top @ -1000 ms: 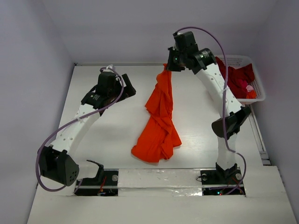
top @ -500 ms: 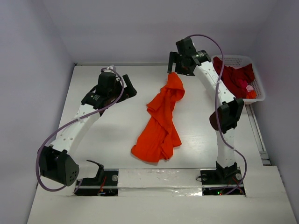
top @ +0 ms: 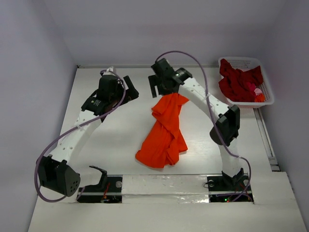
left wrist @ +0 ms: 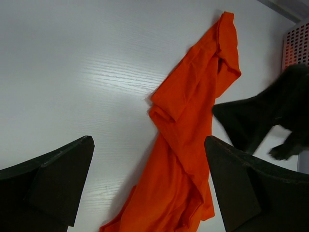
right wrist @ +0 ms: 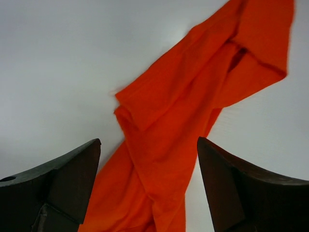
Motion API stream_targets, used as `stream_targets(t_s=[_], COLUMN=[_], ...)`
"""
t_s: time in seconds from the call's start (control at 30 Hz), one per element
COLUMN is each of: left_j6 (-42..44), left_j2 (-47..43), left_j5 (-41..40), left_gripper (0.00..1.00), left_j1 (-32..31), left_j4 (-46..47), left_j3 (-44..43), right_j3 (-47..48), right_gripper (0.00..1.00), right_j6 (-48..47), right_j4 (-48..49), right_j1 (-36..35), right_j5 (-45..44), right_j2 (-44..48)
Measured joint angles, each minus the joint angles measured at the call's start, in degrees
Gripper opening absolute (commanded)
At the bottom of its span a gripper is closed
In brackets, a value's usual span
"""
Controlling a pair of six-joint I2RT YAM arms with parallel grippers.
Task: Fold and stack the t-shirts
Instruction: Move the tshirt to the center of the board
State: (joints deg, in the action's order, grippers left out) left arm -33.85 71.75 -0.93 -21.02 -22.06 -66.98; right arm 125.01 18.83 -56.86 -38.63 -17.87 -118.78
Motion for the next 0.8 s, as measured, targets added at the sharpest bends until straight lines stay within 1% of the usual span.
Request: stream_targets(t_s=[0.17,0.43,0.63,0.8], left_j6=[-0.07,-0.13,-0.17,-0.31], left_j2=[-0.79,-0.76,-0.76,-0.76], left_j5=[-0.98,-1.09,-1.07,-1.03], left_gripper=[0.99,0.99,0.99,0.99], left_j1=[0.0,0.0,0.0,0.0], left_j4=[-0.02,-0.04,-0.04,-0.04], left_j3=[0.0,0.0,0.0,0.0], right_j3=[-4.24,-4.94,-3.43,1.79], right_gripper=[0.83,0.83,0.82,0.82], right_j6=[-0.68,-2.08,-2.67,-3.02], right_j4=[0.68,1.2,1.25,0.76], right_j1=[-4.44,-5.14,-5.77,-7.98], right_j5=[-0.87,-3.63,-4.48,-4.87], right_j2=[-4.15,-10.88,-14.58,-18.34])
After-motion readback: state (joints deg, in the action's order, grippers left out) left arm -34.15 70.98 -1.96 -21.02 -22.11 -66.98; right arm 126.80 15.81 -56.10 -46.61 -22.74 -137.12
